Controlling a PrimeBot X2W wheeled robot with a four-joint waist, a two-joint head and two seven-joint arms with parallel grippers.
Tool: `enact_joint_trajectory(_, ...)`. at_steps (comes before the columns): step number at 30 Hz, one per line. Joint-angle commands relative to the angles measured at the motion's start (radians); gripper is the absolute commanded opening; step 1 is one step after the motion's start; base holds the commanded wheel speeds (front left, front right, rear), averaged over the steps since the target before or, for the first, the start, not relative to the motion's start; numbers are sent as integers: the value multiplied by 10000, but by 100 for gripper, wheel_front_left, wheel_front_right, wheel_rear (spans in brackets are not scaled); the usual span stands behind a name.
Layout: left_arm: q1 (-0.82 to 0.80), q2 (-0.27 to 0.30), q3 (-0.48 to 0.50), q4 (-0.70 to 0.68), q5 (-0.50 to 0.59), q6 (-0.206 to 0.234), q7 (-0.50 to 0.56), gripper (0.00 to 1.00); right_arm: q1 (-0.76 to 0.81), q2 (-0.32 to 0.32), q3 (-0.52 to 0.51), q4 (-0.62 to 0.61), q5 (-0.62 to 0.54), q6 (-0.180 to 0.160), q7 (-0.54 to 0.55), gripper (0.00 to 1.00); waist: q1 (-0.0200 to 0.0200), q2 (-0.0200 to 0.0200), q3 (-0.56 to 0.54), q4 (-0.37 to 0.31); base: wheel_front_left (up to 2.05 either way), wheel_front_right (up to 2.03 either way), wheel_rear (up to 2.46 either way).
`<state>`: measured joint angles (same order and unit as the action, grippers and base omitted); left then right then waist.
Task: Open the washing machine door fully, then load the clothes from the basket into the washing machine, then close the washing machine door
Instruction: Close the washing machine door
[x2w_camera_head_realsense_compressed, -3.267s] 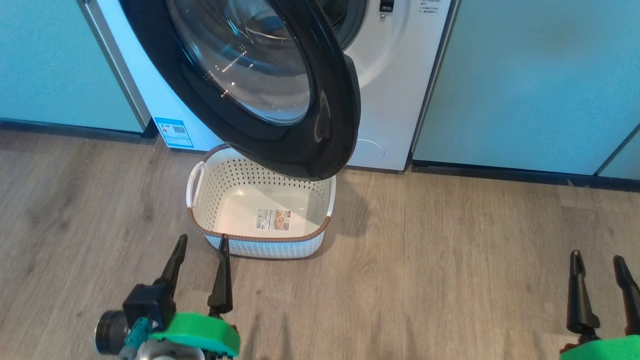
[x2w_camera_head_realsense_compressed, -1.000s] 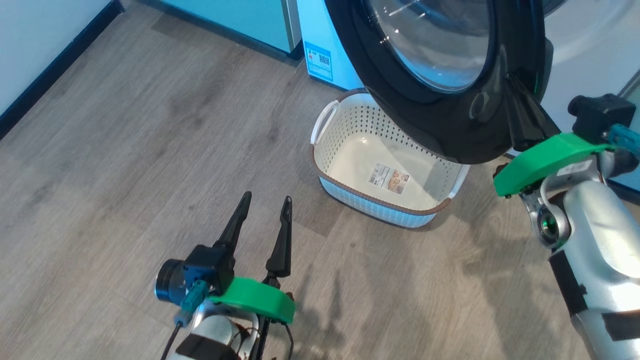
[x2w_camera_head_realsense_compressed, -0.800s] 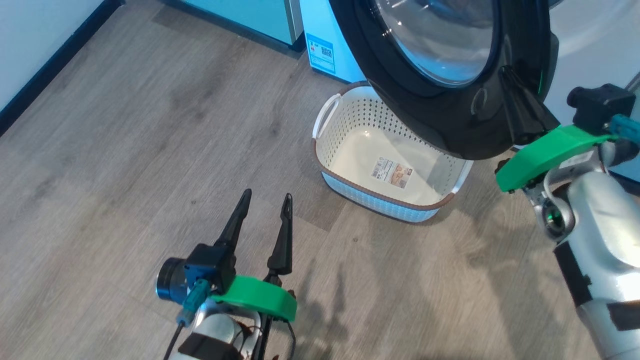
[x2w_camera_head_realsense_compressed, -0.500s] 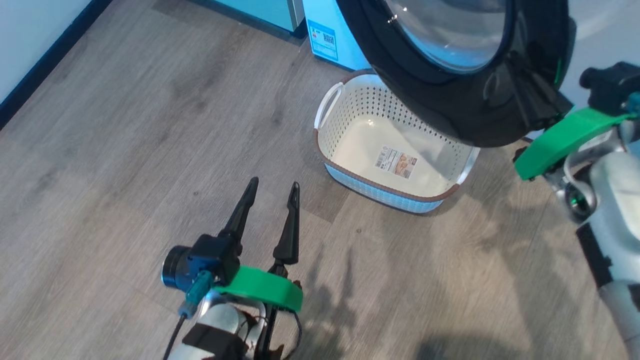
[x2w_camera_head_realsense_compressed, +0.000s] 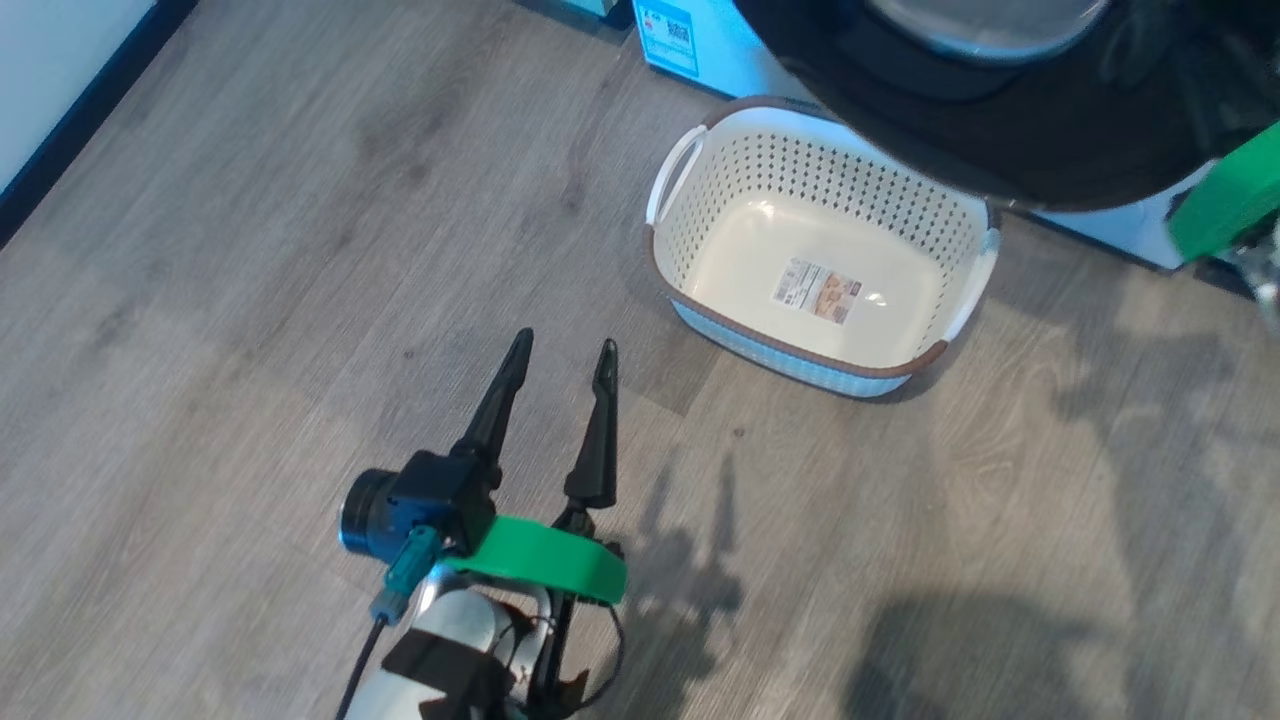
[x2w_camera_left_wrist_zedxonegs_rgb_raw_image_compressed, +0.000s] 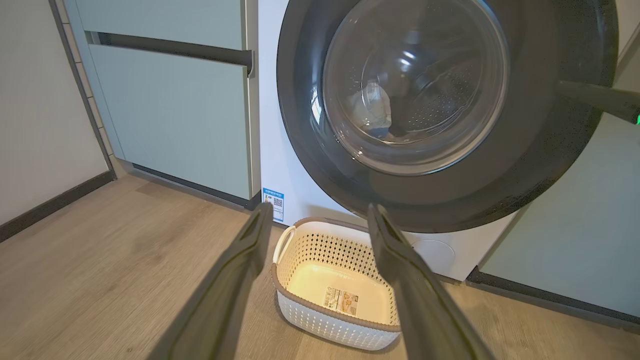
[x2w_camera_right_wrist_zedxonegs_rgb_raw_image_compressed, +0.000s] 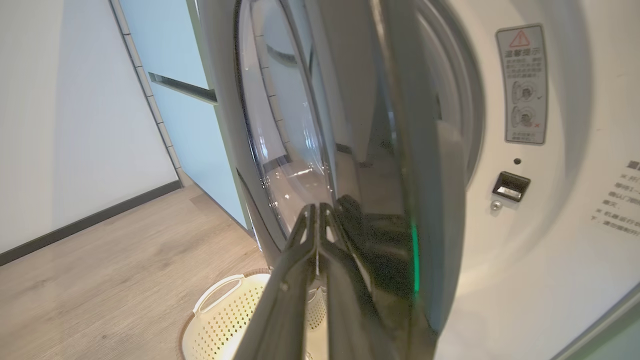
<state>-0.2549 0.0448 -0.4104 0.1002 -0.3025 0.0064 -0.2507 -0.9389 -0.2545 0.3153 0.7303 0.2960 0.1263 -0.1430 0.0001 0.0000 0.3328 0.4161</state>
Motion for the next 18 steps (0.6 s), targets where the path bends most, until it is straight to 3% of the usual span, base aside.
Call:
enact_joint_trajectory(1,-386,59,199,-391,-97,35,-110,100,-537,-131,-141,-177,-70,44,37,0,-1,0,137,77,0,0,0)
enact_joint_trajectory(18,-1044,56,-798,-781,-723,408,-110,100,-2888,-1031,-698,1121,-865,44,243,0,-1,0,1245,721,0,0,0)
